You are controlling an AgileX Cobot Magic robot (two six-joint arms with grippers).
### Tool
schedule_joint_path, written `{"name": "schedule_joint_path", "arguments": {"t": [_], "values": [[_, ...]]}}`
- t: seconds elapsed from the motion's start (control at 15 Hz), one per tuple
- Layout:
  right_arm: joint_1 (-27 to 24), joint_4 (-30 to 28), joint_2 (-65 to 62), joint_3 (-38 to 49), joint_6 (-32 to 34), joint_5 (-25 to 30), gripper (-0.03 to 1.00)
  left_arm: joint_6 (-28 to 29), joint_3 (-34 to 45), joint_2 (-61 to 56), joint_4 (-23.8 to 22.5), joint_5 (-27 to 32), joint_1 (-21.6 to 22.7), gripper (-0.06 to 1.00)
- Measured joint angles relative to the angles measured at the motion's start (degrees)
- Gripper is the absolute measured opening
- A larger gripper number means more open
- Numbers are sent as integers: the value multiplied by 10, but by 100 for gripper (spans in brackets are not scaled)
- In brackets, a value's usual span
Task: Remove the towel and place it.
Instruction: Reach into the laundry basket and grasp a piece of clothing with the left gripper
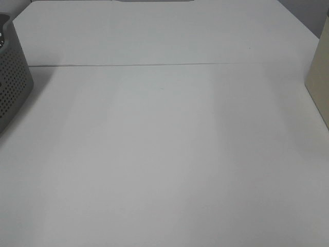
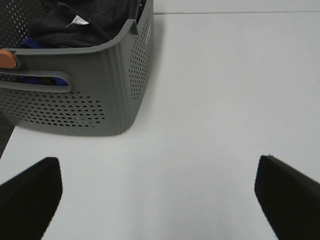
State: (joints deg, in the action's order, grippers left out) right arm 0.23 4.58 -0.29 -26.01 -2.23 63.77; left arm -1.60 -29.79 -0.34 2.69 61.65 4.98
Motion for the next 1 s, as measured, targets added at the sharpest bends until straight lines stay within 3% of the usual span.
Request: {"name": "schedule_joint_path", "arguments": {"t": [1.0], "values": [[0,0,0,0,0,0,50,0,0,0,0,0,0,99]]}}
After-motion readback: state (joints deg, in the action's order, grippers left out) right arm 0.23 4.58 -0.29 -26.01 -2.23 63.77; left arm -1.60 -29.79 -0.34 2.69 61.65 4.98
